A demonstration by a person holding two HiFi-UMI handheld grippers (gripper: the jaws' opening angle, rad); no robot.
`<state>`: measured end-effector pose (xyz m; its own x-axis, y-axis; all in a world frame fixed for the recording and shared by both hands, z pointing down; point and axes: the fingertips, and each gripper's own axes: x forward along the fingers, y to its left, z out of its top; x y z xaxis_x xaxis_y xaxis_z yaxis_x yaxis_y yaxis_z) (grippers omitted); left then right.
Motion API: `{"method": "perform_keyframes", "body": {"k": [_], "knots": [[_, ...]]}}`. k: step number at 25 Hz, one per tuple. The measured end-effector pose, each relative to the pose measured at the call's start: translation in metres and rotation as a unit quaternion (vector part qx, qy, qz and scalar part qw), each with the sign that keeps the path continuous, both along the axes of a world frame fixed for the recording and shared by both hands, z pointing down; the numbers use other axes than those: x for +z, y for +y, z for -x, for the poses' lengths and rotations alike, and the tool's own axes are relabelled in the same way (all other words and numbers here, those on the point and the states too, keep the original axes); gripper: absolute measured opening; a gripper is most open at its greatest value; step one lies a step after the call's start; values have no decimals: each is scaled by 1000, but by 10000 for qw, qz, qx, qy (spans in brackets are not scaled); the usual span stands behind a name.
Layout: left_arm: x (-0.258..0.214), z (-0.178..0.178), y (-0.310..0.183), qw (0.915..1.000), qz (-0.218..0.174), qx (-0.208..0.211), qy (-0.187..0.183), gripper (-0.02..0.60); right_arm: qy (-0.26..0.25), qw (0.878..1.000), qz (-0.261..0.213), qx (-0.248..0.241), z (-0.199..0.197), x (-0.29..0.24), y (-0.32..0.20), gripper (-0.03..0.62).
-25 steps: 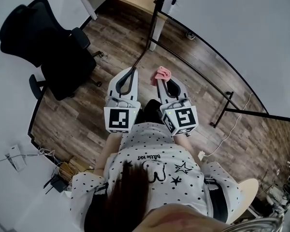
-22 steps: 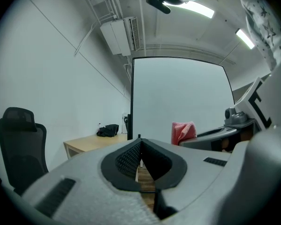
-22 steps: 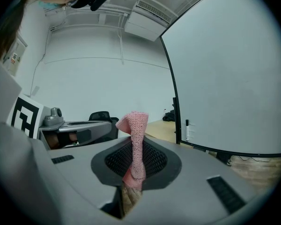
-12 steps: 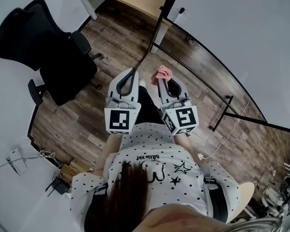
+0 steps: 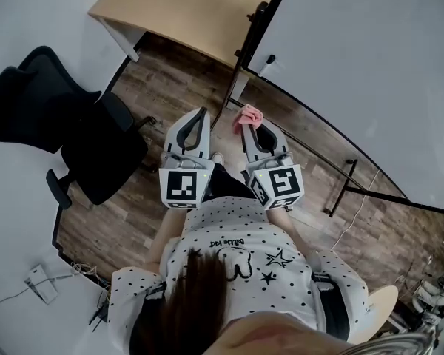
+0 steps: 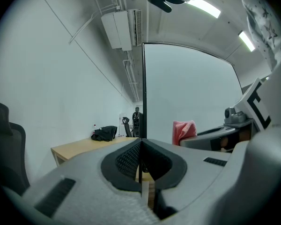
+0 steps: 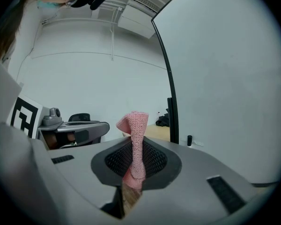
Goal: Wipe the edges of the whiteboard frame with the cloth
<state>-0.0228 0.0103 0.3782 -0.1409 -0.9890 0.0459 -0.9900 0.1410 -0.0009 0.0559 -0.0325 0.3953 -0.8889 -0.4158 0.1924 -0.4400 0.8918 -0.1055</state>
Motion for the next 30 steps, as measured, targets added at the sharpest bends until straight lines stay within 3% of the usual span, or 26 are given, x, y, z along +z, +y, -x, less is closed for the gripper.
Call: {"method": "perform_keyframes", "body": {"k": [8, 14, 22, 30], "knots": [[-7, 27, -56, 9991, -128, 398, -56, 15, -69, 9996, -139, 226, 33, -10, -53, 34], [-11, 29, -81, 9972, -182, 719, -112, 15, -145, 9981, -202, 563, 32, -16, -71, 34], [-27, 29, -108, 9872, -400, 1537, -147, 15, -221, 9893, -329, 1407, 28, -29, -86, 34], [-43, 58, -116, 9762, -476, 2105, -204, 15, -256, 9803, -321, 1930, 60, -35, -78, 34]]}}
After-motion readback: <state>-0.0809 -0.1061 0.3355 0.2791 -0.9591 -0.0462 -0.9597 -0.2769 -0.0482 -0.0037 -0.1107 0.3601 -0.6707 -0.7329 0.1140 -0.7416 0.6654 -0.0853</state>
